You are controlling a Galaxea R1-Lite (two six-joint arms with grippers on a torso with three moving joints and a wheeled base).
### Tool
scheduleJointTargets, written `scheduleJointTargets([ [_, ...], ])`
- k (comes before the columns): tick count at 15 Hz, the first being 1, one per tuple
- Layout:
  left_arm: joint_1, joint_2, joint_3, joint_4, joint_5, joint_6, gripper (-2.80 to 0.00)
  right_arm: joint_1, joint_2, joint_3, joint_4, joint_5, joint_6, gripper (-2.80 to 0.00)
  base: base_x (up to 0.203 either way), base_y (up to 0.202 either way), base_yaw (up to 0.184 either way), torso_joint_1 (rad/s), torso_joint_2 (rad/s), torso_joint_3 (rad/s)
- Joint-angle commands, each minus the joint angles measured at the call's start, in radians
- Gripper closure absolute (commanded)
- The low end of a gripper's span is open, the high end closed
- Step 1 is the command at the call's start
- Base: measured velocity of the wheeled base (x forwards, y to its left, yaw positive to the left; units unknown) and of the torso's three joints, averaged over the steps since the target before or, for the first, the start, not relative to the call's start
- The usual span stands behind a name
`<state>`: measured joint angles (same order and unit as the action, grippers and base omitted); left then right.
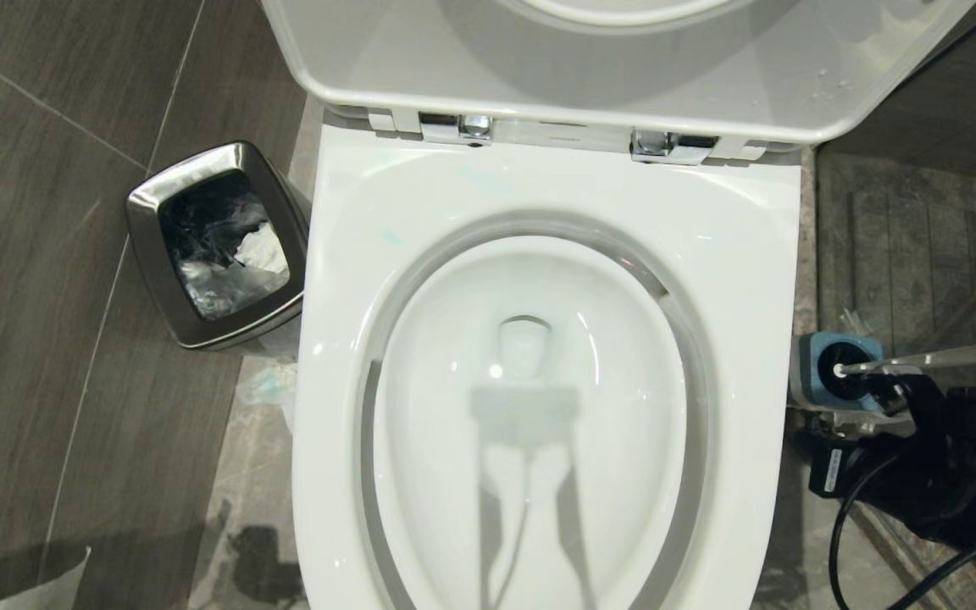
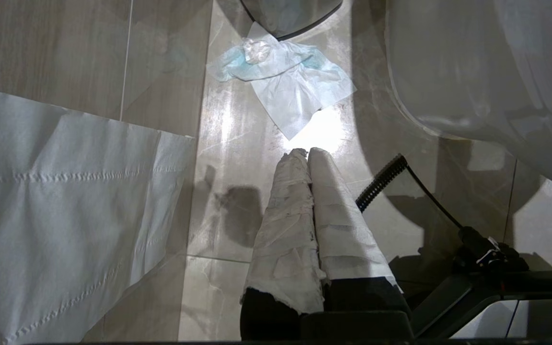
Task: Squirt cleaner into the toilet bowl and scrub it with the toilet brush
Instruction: Pour in the cleaning agent
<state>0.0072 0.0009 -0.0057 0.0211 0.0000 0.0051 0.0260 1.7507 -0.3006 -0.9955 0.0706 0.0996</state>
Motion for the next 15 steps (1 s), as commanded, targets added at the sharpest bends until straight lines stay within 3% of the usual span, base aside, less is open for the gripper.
scheduleJointTargets([
  [1,0.000,0.001,0.000,0.000,0.000,0.001,0.00,0.000,0.185,0.013,-0.231,-0.001,0.004,-2.80,0.000,0.000,0.000,0.000,0.00,0.000],
  [3,0.000,0.001,0.000,0.000,0.000,-0.001,0.00,0.001,0.304,0.022,-0.461,0.000,-0.001,-2.80,0.000,0.000,0.000,0.000,0.00,0.000],
  [4,0.000,0.001,0.000,0.000,0.000,-0.001,0.00,0.004,0.341,0.028,-0.508,0.002,-0.011,-2.80,0.000,0.000,0.000,0.000,0.00,0.000],
  [7,0.000,0.001,0.000,0.000,0.000,-0.001,0.00,0.012,0.315,0.018,-0.534,0.096,-0.041,-2.80,0.000,0.000,0.000,0.001,-0.01,0.002],
  [15,0.000,0.001,0.000,0.000,0.000,-0.001,0.00,0.046,0.331,-0.183,-0.535,0.104,-0.133,-2.80,0.000,0.000,0.000,0.000,0.00,0.000],
])
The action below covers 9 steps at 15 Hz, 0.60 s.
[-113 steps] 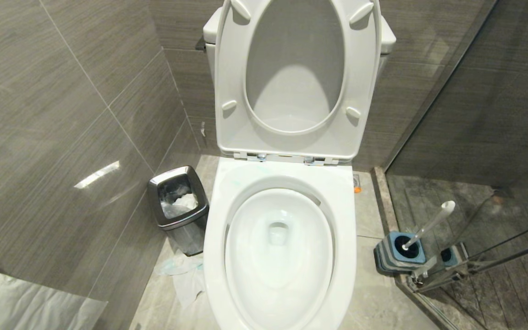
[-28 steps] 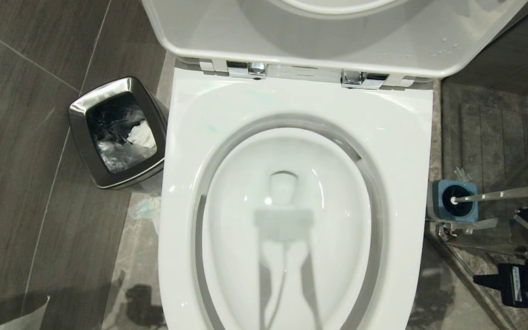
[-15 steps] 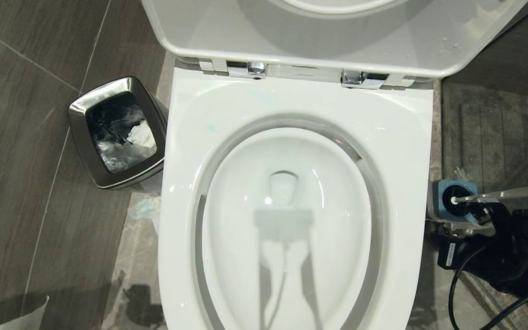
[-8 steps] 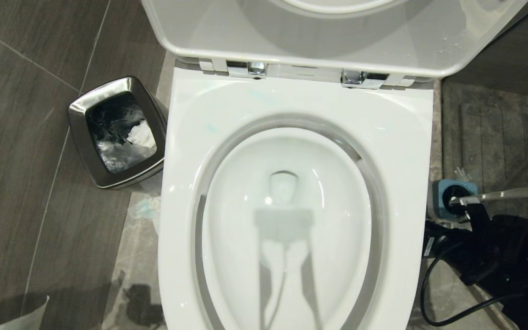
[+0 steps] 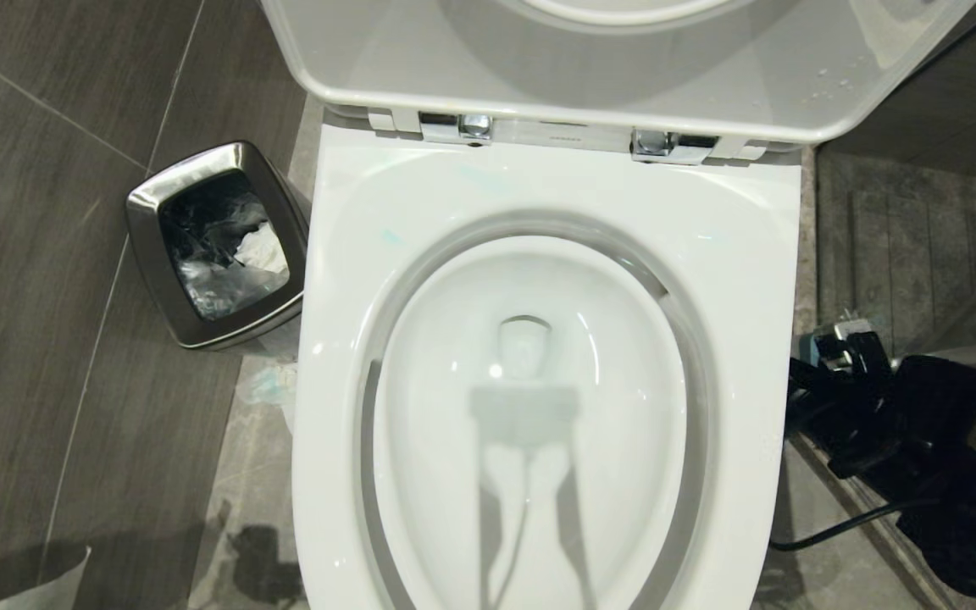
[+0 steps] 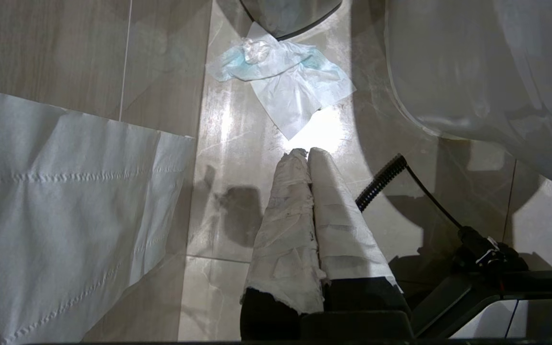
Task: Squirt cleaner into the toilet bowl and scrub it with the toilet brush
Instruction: Pour in the cleaning agent
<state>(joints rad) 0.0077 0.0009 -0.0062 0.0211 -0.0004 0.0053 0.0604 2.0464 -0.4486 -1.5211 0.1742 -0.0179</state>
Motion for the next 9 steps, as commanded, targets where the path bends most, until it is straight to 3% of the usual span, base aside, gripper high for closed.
scheduleJointTargets([
  [1,0.000,0.001,0.000,0.000,0.000,-0.001,0.00,0.019,0.071,-0.065,-0.009,-0.001,-0.040,-2.80,0.000,0.000,0.000,0.000,0.00,0.000],
  [9,0.000,0.001,0.000,0.000,0.000,-0.001,0.00,0.031,0.291,-0.424,-0.009,-0.002,-0.146,-2.80,0.000,0.000,0.000,0.001,0.01,0.000],
])
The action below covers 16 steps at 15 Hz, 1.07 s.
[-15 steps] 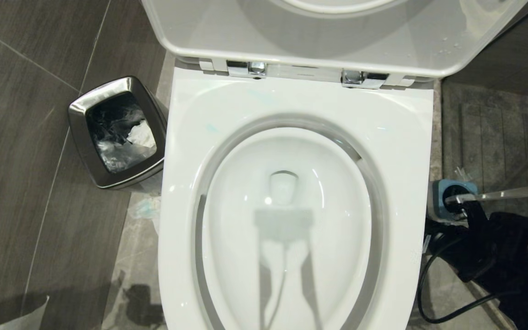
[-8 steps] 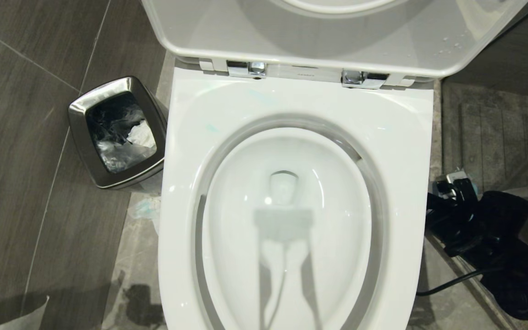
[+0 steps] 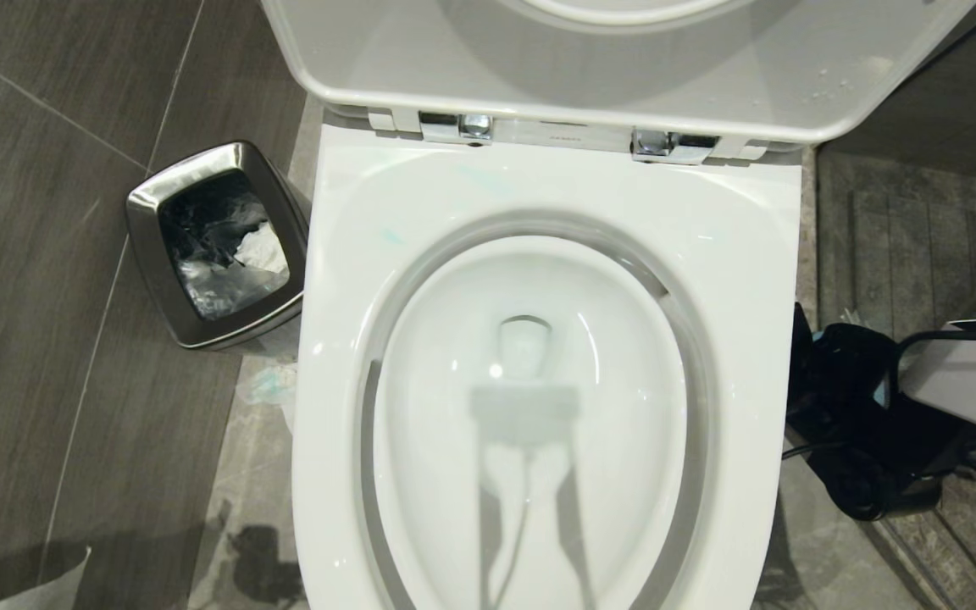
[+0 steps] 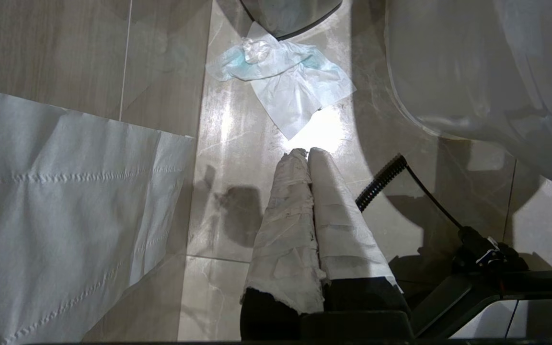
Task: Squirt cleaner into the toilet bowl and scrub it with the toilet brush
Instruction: Pour in the cleaning agent
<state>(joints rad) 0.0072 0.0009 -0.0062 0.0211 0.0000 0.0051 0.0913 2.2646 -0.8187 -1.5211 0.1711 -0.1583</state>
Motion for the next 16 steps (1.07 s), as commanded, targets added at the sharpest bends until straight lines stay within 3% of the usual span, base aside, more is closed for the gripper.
scheduleJointTargets([
  [1,0.000,0.001,0.000,0.000,0.000,0.000,0.00,0.001,0.089,-0.070,-0.009,0.001,-0.016,-2.80,0.000,0.000,0.000,0.000,0.00,0.000],
  [11,0.000,0.001,0.000,0.000,0.000,-0.001,0.00,0.007,0.152,-0.310,-0.009,0.002,-0.109,-2.80,0.000,0.000,0.000,0.000,0.00,0.000],
  [16,0.000,0.001,0.000,0.000,0.000,-0.001,0.00,0.008,0.196,-0.453,-0.009,0.000,-0.118,-2.80,0.000,0.000,0.000,0.001,-0.01,0.000],
])
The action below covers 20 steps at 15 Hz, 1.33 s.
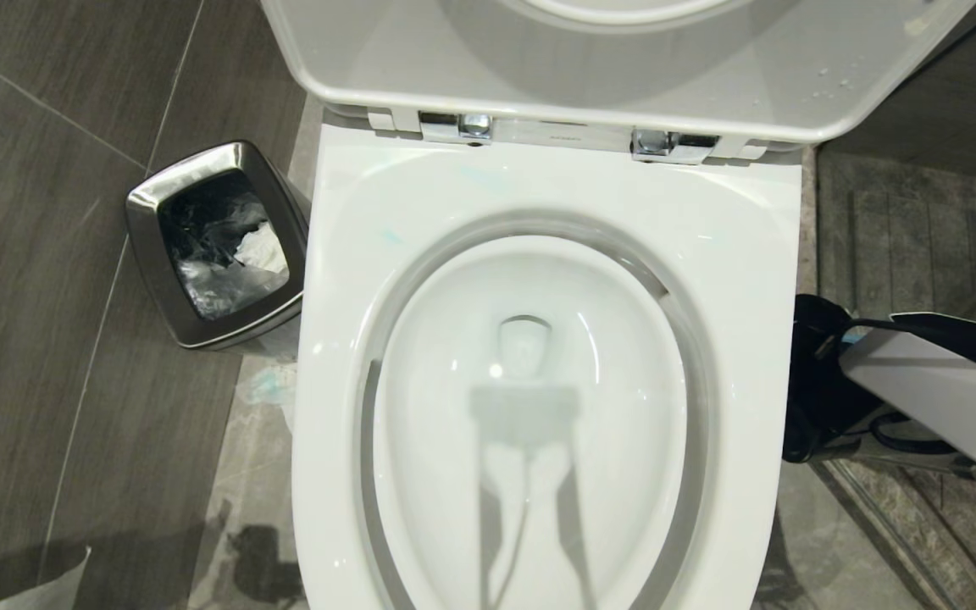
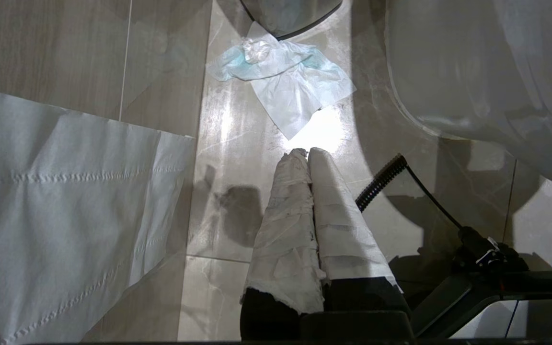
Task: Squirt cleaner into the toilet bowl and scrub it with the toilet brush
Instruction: Pour in the cleaning agent
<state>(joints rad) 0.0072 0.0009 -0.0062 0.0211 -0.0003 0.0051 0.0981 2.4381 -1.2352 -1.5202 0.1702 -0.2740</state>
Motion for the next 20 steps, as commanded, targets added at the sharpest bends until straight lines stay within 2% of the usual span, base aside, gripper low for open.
scheduleJointTargets([
  [1,0.000,0.001,0.000,0.000,0.000,0.001,0.00,0.001,0.036,-0.060,-0.010,-0.001,-0.002,-2.80,0.000,0.000,0.000,0.000,0.00,0.000],
  [4,0.000,0.001,0.000,0.000,0.000,0.000,0.00,0.000,0.052,-0.089,-0.010,0.000,-0.002,-2.80,0.000,0.000,0.000,0.001,0.01,0.001],
  [12,0.000,0.001,0.000,0.000,0.000,-0.001,0.00,0.001,0.000,-0.044,-0.010,0.005,-0.004,-2.80,0.000,0.000,0.000,0.000,0.00,0.000],
  [20,0.000,0.001,0.000,0.000,0.000,-0.001,0.00,0.000,-0.009,-0.058,-0.010,0.003,-0.006,-2.80,0.000,0.000,0.000,0.000,0.00,0.000],
])
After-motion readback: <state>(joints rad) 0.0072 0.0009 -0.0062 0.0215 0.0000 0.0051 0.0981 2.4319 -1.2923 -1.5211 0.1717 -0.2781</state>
